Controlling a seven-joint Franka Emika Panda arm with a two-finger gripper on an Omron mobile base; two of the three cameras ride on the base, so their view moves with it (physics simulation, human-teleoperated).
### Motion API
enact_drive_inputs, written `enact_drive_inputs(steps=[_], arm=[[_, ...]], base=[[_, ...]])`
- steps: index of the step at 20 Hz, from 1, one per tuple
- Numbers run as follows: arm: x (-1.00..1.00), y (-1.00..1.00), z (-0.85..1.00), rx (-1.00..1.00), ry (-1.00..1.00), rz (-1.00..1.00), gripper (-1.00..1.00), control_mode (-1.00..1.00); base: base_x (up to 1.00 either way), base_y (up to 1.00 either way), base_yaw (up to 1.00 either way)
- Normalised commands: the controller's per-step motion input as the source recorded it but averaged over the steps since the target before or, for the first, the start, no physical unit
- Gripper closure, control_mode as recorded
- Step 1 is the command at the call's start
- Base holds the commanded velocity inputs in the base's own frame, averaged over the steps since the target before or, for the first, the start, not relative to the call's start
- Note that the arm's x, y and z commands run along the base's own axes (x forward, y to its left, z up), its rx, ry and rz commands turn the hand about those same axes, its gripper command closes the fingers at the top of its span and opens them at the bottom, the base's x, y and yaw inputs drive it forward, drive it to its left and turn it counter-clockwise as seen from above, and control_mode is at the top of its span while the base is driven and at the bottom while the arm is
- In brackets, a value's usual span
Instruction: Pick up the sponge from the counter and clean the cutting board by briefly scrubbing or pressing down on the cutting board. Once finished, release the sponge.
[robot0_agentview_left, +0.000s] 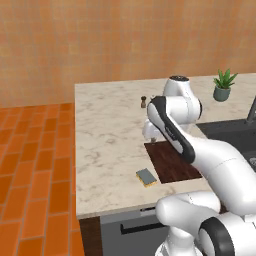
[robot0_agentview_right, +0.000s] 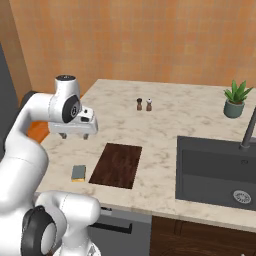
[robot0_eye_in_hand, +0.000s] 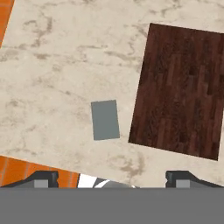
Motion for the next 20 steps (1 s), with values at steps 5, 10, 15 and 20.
enact_drive_inputs(steps=[5,10,15,20], arm=[[-0.07,0.19,-0.57,0.00,0.03,0.11,-1.00,-1.00],[0.00,0.05,-0.51,0.00,0.03,0.05,-1.00,-1.00],[0.00,0.19,-0.59,0.00,0.02,0.00,-1.00,-1.00],[0.00,0.04,-0.34,0.00,0.00,0.00,-1.00,-1.00]], base=[[0.00,0.00,0.00],[0.00,0.00,0.00],[0.00,0.00,0.00],[0.00,0.00,0.00]])
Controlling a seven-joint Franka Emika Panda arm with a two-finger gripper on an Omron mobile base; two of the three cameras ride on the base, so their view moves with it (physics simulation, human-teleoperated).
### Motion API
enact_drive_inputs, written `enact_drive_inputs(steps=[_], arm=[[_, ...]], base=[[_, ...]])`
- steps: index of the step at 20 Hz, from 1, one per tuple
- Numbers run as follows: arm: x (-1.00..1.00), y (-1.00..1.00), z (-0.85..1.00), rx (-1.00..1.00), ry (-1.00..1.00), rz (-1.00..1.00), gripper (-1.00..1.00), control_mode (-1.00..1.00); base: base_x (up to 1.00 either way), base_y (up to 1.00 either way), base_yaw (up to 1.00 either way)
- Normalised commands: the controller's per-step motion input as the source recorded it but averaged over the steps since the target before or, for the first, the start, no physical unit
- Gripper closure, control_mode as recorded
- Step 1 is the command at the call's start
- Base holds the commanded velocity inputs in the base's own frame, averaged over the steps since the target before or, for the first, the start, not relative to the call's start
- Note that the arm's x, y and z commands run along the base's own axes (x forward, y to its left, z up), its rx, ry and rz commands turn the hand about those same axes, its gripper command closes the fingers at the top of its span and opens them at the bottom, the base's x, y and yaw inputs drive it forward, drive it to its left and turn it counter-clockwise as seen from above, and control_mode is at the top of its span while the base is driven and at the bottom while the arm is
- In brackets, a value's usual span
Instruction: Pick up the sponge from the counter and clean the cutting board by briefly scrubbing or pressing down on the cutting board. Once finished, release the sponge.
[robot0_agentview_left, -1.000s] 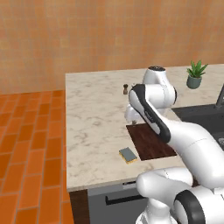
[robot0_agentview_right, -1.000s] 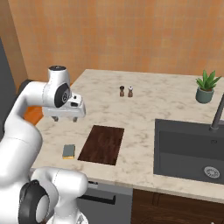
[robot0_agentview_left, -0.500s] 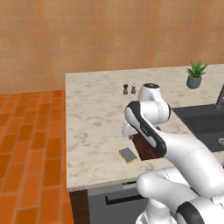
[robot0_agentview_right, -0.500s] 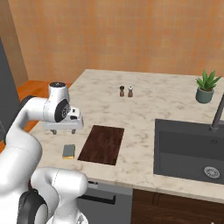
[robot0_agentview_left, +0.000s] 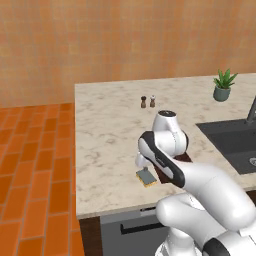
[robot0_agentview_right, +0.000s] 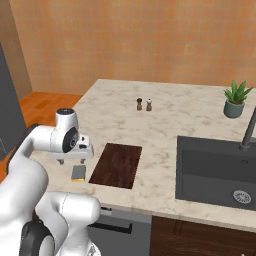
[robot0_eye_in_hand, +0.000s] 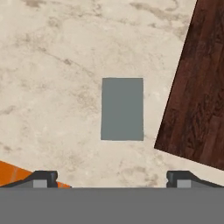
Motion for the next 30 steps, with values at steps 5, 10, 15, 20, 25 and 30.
enact_drive_inputs(steps=[5,10,15,20,25,30], arm=[[0.05,0.00,-0.30,-0.02,0.00,0.00,-1.00,-1.00],[0.13,0.00,-0.20,-0.04,0.00,0.00,-1.00,-1.00],[0.12,0.00,-0.15,0.00,0.01,0.00,-1.00,-1.00],[0.13,0.00,-0.17,-0.01,0.01,0.00,-1.00,-1.00],[0.13,0.04,-0.19,-0.02,0.02,0.00,-1.00,-1.00],[0.10,0.03,-0.17,-0.01,0.02,0.00,-1.00,-1.00]], base=[[0.00,0.00,0.00],[0.00,0.00,0.00],[0.00,0.00,0.00],[0.00,0.00,0.00],[0.00,0.00,0.00],[0.00,0.00,0.00]])
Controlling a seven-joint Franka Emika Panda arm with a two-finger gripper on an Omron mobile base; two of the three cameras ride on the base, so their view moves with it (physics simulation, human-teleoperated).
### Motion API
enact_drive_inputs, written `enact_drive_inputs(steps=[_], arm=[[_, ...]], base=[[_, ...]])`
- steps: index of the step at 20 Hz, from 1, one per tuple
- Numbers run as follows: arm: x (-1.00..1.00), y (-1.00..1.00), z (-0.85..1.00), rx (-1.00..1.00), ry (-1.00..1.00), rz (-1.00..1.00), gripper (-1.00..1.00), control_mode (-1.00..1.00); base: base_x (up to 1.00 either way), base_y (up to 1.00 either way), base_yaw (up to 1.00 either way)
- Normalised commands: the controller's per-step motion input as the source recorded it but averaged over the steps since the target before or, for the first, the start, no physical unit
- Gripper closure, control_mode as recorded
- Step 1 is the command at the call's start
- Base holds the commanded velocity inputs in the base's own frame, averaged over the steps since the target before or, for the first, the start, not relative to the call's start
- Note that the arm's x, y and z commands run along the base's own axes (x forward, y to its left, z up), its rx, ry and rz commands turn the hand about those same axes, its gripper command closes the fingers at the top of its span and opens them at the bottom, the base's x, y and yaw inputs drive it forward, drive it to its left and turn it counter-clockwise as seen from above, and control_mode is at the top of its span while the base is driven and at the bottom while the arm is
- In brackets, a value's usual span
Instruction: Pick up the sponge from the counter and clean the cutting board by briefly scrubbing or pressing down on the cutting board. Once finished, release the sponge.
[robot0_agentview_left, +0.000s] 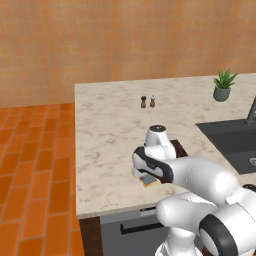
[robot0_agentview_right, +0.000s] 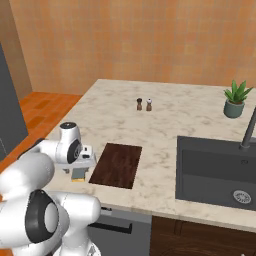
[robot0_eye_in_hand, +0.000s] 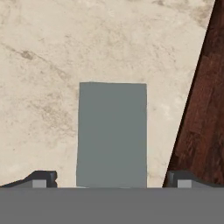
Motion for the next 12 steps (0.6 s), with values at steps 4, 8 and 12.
enact_drive_inputs(steps=[4,8,12], arm=[[0.08,0.00,-0.14,0.00,0.01,0.00,-1.00,-1.00],[0.07,0.02,-0.13,0.00,0.01,0.00,-1.00,-1.00],[0.06,0.12,-0.15,-0.01,0.01,0.00,-1.00,-1.00]], base=[[0.00,0.00,0.00],[0.00,0.00,0.00],[0.00,0.00,0.00]])
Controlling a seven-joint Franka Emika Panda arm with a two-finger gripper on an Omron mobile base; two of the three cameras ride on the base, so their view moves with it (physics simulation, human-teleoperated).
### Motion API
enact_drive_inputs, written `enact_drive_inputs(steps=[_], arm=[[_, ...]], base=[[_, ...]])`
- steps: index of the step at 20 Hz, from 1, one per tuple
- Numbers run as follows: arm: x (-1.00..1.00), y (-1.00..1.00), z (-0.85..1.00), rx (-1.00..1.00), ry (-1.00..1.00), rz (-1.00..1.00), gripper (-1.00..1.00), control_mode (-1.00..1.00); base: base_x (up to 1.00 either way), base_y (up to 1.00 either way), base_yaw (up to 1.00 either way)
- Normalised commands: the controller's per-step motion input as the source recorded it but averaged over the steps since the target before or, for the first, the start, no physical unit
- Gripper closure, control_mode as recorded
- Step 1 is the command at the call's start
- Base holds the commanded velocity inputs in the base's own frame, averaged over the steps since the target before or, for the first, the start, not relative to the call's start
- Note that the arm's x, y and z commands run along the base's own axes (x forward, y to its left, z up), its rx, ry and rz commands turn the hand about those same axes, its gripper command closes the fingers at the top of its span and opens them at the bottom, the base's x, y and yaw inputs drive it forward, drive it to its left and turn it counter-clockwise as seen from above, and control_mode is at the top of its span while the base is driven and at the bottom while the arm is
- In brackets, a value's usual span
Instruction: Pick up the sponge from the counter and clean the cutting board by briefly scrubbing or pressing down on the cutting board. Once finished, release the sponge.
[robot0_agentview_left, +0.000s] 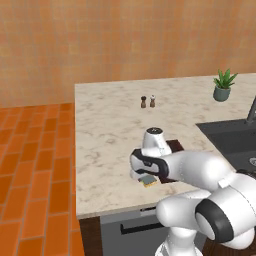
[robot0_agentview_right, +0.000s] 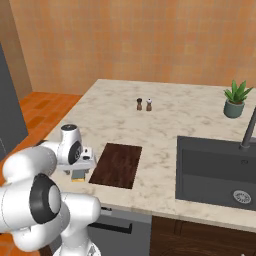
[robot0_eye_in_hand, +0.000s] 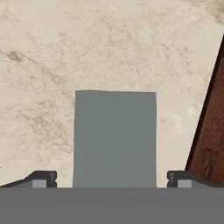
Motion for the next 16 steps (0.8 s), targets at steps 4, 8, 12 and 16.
enact_drive_inputs(steps=[4,8,12,16], arm=[[0.08,0.12,-0.16,-0.02,0.01,0.00,-1.00,-1.00],[0.20,0.02,-0.21,-0.04,0.01,0.00,-1.00,-1.00],[0.18,0.00,-0.13,-0.03,0.00,0.01,-1.00,-1.00],[0.03,0.08,-0.28,-0.04,0.01,0.08,-1.00,-1.00]], base=[[0.00,0.00,0.00],[0.00,0.00,0.00],[0.00,0.00,0.00],[0.00,0.00,0.00]])
